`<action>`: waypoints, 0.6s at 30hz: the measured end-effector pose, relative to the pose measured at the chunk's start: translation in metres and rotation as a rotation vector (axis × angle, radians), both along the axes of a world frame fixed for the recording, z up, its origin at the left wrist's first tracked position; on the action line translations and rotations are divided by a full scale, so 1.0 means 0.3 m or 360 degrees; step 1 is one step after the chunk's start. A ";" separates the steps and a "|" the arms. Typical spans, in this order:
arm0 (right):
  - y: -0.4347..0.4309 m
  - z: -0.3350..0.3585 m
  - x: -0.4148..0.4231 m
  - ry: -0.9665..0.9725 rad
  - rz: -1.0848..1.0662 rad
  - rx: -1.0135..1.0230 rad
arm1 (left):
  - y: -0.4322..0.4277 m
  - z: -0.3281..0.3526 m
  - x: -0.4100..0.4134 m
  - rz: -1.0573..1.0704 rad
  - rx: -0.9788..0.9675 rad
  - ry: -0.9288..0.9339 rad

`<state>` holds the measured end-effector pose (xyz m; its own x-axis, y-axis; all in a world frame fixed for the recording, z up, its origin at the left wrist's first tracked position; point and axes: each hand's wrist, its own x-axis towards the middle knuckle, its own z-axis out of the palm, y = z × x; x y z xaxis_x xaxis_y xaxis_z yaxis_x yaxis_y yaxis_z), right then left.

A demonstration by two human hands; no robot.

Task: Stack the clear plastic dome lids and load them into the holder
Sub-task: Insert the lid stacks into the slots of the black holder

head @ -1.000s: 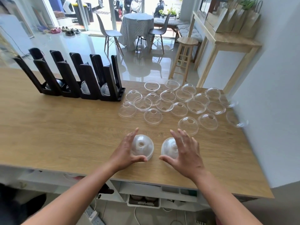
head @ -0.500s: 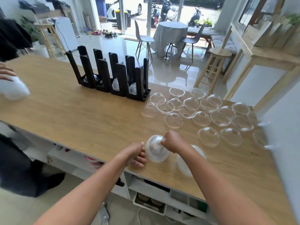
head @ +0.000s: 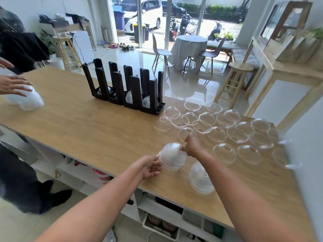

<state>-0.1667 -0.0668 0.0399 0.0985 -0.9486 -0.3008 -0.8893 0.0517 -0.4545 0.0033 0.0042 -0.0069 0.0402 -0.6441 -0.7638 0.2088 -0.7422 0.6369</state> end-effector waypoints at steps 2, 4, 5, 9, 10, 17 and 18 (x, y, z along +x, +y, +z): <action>0.011 0.000 -0.011 0.0016 -0.0033 -0.0131 | -0.002 -0.006 -0.008 0.0096 0.0000 0.0058; 0.018 -0.010 -0.017 0.0025 -0.0034 -0.0124 | -0.007 -0.012 -0.011 0.0172 0.0000 0.0159; 0.016 -0.017 -0.020 -0.0006 -0.0051 -0.0108 | -0.008 -0.014 -0.011 0.0205 0.0005 0.0221; 0.022 -0.030 -0.015 -0.0164 -0.0017 -0.0053 | -0.003 -0.021 -0.018 0.0225 -0.0021 0.0370; 0.025 -0.037 -0.011 -0.0176 0.0002 -0.0049 | -0.002 -0.024 -0.020 0.0224 -0.0040 0.0358; 0.008 -0.026 0.034 -0.0056 0.0141 -0.0124 | -0.019 -0.017 0.023 0.0223 -0.0299 0.0203; -0.001 -0.020 0.045 -0.0037 0.0171 -0.0141 | -0.026 -0.012 0.038 0.0205 -0.0339 0.0190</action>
